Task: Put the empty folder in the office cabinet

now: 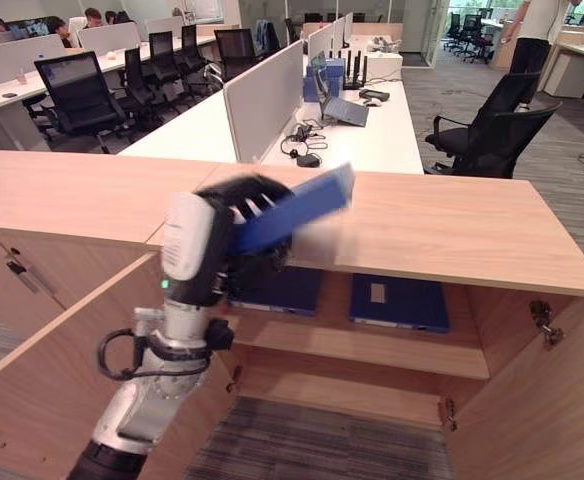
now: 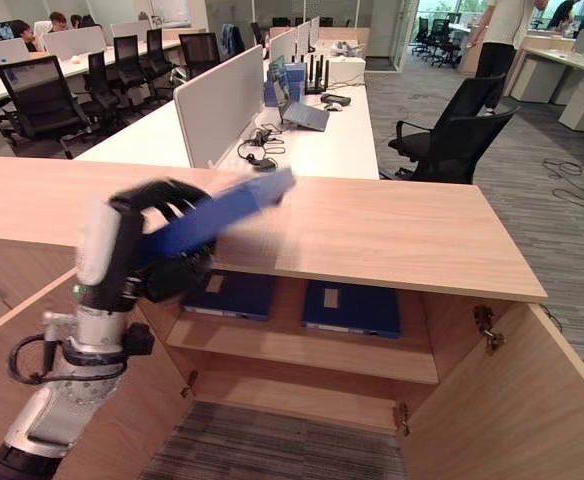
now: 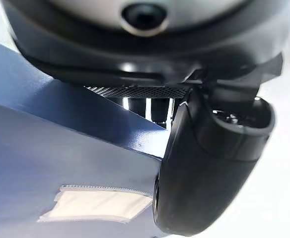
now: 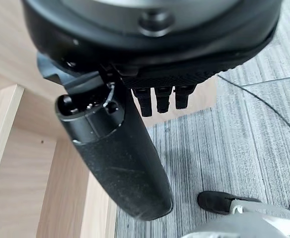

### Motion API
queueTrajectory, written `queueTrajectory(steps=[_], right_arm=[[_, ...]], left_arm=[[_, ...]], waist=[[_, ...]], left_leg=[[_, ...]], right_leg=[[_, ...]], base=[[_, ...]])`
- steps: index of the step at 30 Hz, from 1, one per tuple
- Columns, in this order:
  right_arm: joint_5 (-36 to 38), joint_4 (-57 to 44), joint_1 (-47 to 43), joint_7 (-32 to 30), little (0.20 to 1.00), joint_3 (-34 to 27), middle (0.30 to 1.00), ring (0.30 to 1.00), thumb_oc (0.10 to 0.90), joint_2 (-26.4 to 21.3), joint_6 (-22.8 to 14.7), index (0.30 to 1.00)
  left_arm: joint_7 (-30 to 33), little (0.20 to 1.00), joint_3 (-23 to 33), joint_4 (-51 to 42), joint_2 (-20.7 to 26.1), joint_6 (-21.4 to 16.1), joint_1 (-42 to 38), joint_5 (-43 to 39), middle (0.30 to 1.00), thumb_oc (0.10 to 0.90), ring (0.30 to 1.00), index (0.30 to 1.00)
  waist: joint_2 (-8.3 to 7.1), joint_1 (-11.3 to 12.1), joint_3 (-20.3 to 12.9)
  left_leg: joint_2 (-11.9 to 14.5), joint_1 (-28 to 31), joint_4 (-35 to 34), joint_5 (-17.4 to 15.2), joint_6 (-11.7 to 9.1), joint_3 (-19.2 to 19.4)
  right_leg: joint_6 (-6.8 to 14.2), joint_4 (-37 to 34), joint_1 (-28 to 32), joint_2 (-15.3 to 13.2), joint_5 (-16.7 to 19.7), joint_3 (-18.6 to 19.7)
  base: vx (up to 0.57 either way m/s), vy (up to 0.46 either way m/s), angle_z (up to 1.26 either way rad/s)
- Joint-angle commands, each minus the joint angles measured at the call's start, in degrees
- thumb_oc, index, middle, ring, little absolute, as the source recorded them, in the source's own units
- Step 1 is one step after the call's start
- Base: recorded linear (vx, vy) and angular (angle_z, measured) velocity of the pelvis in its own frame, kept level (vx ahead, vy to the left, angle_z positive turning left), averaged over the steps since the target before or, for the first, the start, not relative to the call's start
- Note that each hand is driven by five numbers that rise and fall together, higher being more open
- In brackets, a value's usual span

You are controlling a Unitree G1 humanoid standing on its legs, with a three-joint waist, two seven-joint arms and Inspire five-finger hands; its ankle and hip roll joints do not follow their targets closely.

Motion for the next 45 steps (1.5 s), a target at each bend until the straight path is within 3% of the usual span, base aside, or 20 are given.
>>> queueTrajectory(steps=[1,2,8,12,14,15,17,18,22,23,29,38,45], right_arm=[[1.22,-2.82,-4.44,0.07,0.900,-0.51,0.900,0.900,0.800,-1.01,-1.41,0.900],[2.25,-5.82,-4.53,1.75,0.900,1.07,0.900,0.900,0.800,-0.47,-1.81,0.900],[6.42,-16.82,-5.49,6.62,0.900,6.87,0.900,0.900,0.800,0.64,-3.01,0.900],[13.90,-34.04,-4.32,12.95,0.900,12.29,0.900,0.900,0.800,-0.86,-4.29,0.900],[24.96,-46.36,-3.96,18.53,0.900,14.43,0.900,0.900,0.800,-1.74,-5.58,0.900],[25.04,-46.48,-3.89,18.54,0.900,14.45,0.900,0.900,0.800,-1.85,-5.53,0.900],[37.44,-57.36,-4.87,23.31,0.900,16.38,0.900,0.900,0.800,-2.48,-6.39,0.900],[46.97,-68.43,-6.87,26.76,0.900,17.90,0.900,0.900,0.800,-3.11,-6.91,0.900],[52.07,-78.06,-9.09,30.07,0.900,19.96,0.900,0.900,0.800,-5.51,-6.97,0.900],[54.46,-81.48,-10.81,31.91,0.900,20.76,0.900,0.900,0.800,-6.21,-6.57,0.900],[56.49,-87.41,-15.96,34.54,0.900,21.75,0.900,0.900,0.800,-7.34,-7.15,0.900],[56.41,-87.13,-19.74,32.00,0.900,22.34,0.900,0.900,0.800,-4.24,-8.55,0.900],[55.73,-85.37,-22.82,30.07,0.900,25.74,0.900,0.900,0.800,-1.34,-7.91,0.900]], left_arm=[[-5.50,0.300,7.53,-7.40,-0.62,-6.90,-9.07,-24.88,0.300,0.400,0.300,0.300],[-8.19,0.300,8.12,-8.62,-1.01,-7.84,-9.59,-32.69,0.300,0.400,0.300,0.300],[-18.98,0.300,7.53,-11.35,-2.81,-9.47,-9.32,-53.68,0.300,0.400,0.300,0.300],[-24.58,0.300,5.88,-11.67,-3.81,-9.63,-8.38,-64.94,0.300,0.400,0.300,0.300],[-27.61,0.300,6.26,-10.57,-3.65,-8.82,-6.20,-70.94,0.300,0.400,0.300,0.300],[-27.77,0.300,6.30,-10.49,-3.67,-8.84,-6.19,-71.09,0.300,0.400,0.300,0.300],[-28.80,0.300,6.99,-9.21,-3.23,-8.28,-2.74,-75.10,0.300,0.400,0.300,0.300],[-29.61,0.300,8.11,-8.38,-3.12,-6.59,2.03,-77.07,0.300,0.400,0.300,0.300],[-31.22,0.300,8.61,-5.33,-2.53,-3.63,5.72,-79.08,0.300,0.400,0.300,0.300],[-32.99,0.300,9.05,-4.44,-1.95,-1.46,8.23,-79.51,0.300,0.400,0.300,0.300],[-36.92,0.300,10.55,0.53,-0.67,1.86,12.54,-79.37,0.300,0.400,0.300,0.300],[-35.98,0.300,10.40,6.08,-1.61,2.49,13.97,-76.67,0.300,0.400,0.300,0.300],[-35.78,0.300,4.58,5.56,-2.47,3.88,11.02,-74.08,0.300,0.400,0.300,0.300]], waist=[[-0.86,1.09,1.20],[-0.72,1.39,1.25],[-0.58,2.19,1.20],[-0.82,2.65,1.37],[-0.74,3.15,1.73],[-0.74,3.03,1.59],[-0.62,3.40,1.56],[-0.45,4.07,1.76],[-0.37,4.02,1.49],[-0.27,4.26,1.53],[-0.08,4.79,1.48],[-0.04,5.19,1.18],[-0.17,5.28,1.14]], left_leg=[[2.75,2.92,-0.15,-6.89,-2.49,0.93],[2.62,2.65,-0.15,-6.73,-2.46,0.61],[2.41,2.26,-0.15,-6.62,-2.33,0.19],[2.27,2.22,-0.15,-6.43,-2.28,0.00],[2.37,2.42,-0.15,-6.47,-2.39,0.01],[2.27,2.18,-0.15,-6.26,-2.33,-0.09],[2.21,1.78,-0.15,-5.87,-2.28,-0.34],[2.35,1.91,-0.15,-5.81,-2.33,-0.17],[2.20,1.43,-0.15,-5.49,-2.19,-0.20],[2.19,1.38,-0.15,-5.35,-2.13,-0.22],[2.13,1.23,-0.15,-5.08,-2.12,-0.56],[2.19,1.35,-0.15,-5.05,-1.82,-0.44],[2.13,1.32,-0.15,-5.09,-1.71,-0.48]], right_leg=[[2.46,1.50,-2.81,-3.52,-2.36,-0.90],[2.41,1.56,-2.88,-3.60,-2.30,-0.96],[2.37,1.31,-3.03,-3.73,-2.07,-1.29],[2.36,1.31,-3.06,-3.74,-2.07,-1.45],[2.23,1.45,-2.91,-3.67,-2.34,-1.49],[2.28,1.42,-3.08,-3.76,-2.18,-1.58],[2.24,1.51,-3.44,-3.75,-2.06,-1.75],[2.11,1.61,-3.38,-3.67,-2.23,-1.73],[2.04,1.74,-3.84,-3.85,-2.10,-1.85],[1.97,1.89,-3.92,-3.87,-2.18,-1.87],[1.84,2.45,-3.97,-4.01,-2.48,-2.14],[1.74,2.51,-4.06,-4.16,-2.48,-1.97],[1.65,2.85,-4.13,-4.34,-2.58,-2.17]], base=[[-0.04,0.034,-0.01],[0.00,0.000,0.00],[-0.01,0.012,0.12],[0.00,0.001,0.02],[0.00,0.000,0.00],[0.00,0.000,0.00],[0.00,0.010,0.03],[0.00,0.021,0.06],[0.00,0.003,0.01],[0.00,0.000,0.00],[0.00,0.004,0.01],[0.00,0.002,0.01],[0.00,0.000,0.00]])
